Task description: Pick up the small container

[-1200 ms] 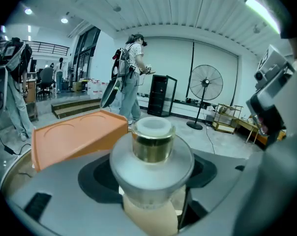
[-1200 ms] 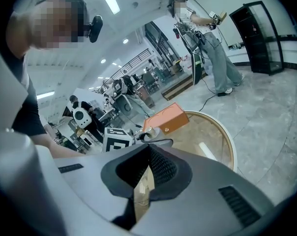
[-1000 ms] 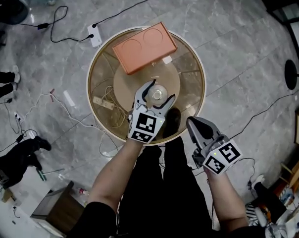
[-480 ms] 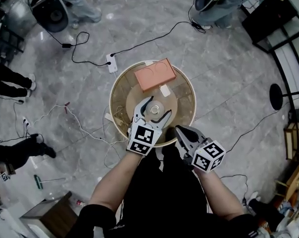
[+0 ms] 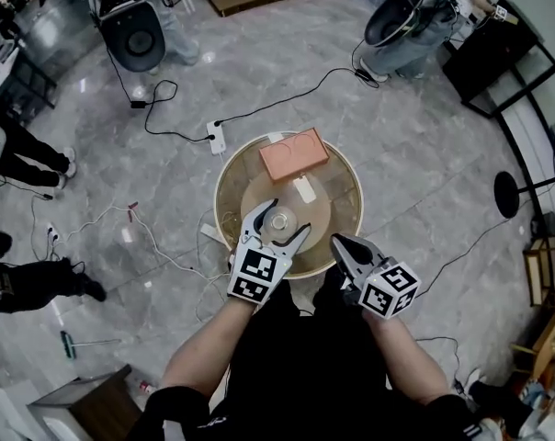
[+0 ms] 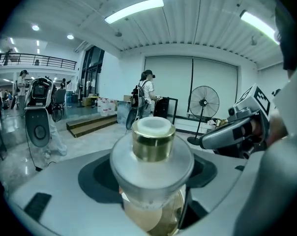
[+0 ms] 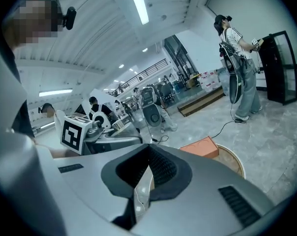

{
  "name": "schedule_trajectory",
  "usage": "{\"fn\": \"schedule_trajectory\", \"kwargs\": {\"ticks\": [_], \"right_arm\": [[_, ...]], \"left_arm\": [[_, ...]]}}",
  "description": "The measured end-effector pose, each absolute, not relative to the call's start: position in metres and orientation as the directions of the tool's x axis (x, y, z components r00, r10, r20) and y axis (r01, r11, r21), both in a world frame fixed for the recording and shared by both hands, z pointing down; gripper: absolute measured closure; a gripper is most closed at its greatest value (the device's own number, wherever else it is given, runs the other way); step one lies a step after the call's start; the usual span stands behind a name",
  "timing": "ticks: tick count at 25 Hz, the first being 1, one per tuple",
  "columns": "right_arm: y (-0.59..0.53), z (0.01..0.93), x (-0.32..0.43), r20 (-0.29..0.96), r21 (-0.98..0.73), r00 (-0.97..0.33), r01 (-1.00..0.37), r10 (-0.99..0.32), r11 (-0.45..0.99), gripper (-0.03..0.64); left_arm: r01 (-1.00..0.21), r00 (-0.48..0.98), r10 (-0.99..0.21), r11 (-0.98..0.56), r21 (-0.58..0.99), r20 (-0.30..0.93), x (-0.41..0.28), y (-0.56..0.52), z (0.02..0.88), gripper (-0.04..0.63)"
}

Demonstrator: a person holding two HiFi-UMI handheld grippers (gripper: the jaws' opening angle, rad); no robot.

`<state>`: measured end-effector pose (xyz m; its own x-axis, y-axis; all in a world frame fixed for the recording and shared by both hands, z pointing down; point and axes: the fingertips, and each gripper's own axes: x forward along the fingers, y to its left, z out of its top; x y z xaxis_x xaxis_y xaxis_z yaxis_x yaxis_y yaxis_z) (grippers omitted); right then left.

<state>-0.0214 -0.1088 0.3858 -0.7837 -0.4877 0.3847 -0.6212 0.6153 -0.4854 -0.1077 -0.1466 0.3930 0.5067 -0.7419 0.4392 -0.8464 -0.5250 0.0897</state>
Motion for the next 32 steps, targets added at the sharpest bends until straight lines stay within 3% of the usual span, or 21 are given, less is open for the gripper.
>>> {"fn": "schedule_trajectory", "kwargs": {"ticks": [14,19,32], "right_arm": [[-0.142,0.327,0.055,0.308,-0.406,-0.831,-0.555,-0.464,0.726,0.603],[-0.148,0.315,0.096,0.24,-0.474,-0.873,-0.488,-0.425,0.733,0.603],[-0.129,0.25,0.143,0.177,-0.272,-0.931,-0.358,-0.319,0.893,0.604]], "left_arm": [[-0.897,0.426,-0.776,-0.43,0.103,0.465,-0.059,-0.142,0.349,0.25],[-0.918,0.387,-0.811,-0.383,0.1,0.44,-0.029,-0.147,0.327,0.25],[-0.961,0.253,-0.881,-0.275,0.002,0.4,0.008,-0.114,0.276,0.25]]}}
